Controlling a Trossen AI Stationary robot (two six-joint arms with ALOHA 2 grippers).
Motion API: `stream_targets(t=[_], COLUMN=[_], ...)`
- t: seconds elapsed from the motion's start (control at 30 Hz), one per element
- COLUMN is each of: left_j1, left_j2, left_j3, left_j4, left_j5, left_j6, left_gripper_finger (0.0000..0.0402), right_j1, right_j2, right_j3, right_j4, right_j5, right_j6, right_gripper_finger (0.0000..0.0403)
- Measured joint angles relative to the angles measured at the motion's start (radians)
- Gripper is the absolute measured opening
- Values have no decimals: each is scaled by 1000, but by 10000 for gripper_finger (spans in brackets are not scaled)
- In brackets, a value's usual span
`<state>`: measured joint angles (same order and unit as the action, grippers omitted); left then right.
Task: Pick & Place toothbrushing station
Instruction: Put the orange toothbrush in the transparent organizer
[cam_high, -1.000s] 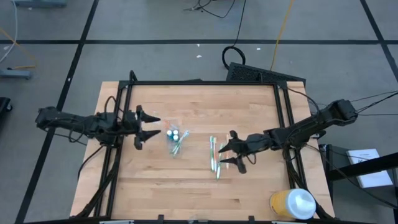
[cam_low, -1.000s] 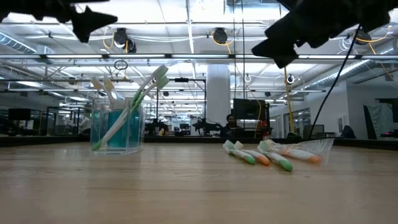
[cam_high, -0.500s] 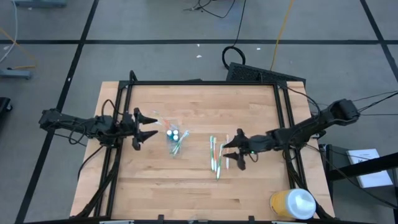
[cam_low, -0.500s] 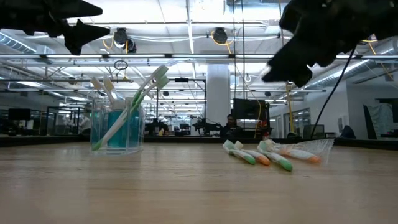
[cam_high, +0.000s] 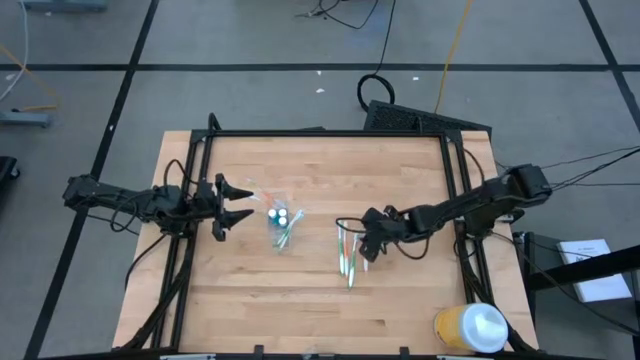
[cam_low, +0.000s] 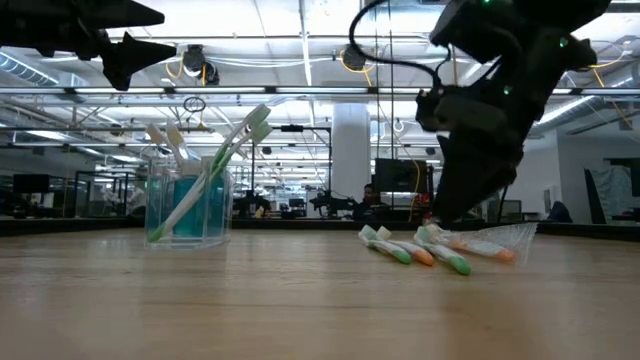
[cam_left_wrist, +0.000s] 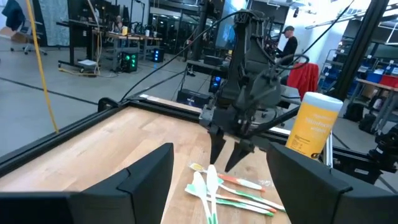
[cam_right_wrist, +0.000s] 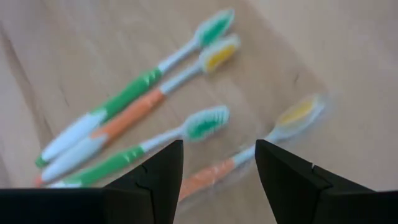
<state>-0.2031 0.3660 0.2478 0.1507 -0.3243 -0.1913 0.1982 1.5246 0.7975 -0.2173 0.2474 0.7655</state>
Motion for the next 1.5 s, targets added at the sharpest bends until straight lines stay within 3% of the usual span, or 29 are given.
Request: stream_targets(t=[0.13, 0.5, 0.93, 1.27, 1.5], left_j1=[0, 0, 0, 0, 1], left_j2=[0, 0, 0, 10, 47], left_j3=[0, 0, 0, 0, 0], left_j4=[0, 0, -1, 0, 1], left_j5=[0, 0, 0, -3, -45], left_j6=[-1, -2, -4, -5, -21], left_gripper_finger=[266, 266, 266, 266, 266], right_j1=[-2, -46, -39, -32, -35], right_j2=[12, 13, 15, 128, 137], right_j3=[0, 0, 0, 2, 3], right_j4=[-5, -98, -94, -26, -138], right_j5=[-50, 20, 14, 11, 81], right_j6=[29, 46, 114, 139, 160], right_gripper_finger=[192, 192, 192, 192, 186])
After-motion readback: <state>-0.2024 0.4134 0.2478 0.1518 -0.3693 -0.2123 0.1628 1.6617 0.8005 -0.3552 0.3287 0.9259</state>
